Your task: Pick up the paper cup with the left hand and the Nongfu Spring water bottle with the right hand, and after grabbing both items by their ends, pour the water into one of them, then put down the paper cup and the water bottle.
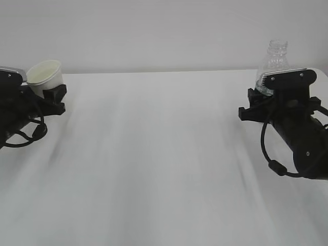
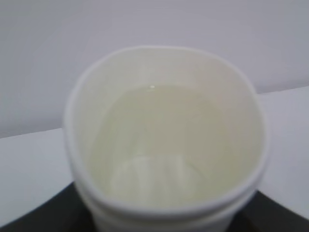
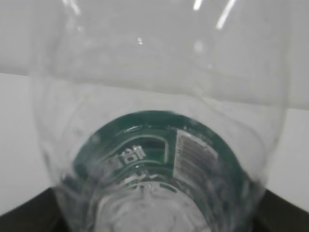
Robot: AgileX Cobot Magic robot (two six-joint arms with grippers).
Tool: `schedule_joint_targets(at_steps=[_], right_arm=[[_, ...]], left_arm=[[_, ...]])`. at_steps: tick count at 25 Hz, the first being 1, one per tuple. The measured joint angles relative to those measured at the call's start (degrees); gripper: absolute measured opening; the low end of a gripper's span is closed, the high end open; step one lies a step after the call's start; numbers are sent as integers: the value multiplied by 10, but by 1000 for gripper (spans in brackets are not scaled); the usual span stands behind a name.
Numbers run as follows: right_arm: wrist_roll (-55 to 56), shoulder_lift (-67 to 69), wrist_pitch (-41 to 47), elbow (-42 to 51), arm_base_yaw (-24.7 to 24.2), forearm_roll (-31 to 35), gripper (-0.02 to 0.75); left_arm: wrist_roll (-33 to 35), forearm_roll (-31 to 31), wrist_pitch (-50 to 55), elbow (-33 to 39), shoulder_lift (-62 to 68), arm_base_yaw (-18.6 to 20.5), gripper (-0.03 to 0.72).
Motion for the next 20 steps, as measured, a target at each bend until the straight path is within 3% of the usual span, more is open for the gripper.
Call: schedule_joint_targets(at_steps=[13,20], right_arm=[[0,0,0,0,0,0,470],[0,0,0,0,0,-2,470]], left_arm=[[9,-102,0,0,0,23,397],[22,-121,0,0,0,25,397]])
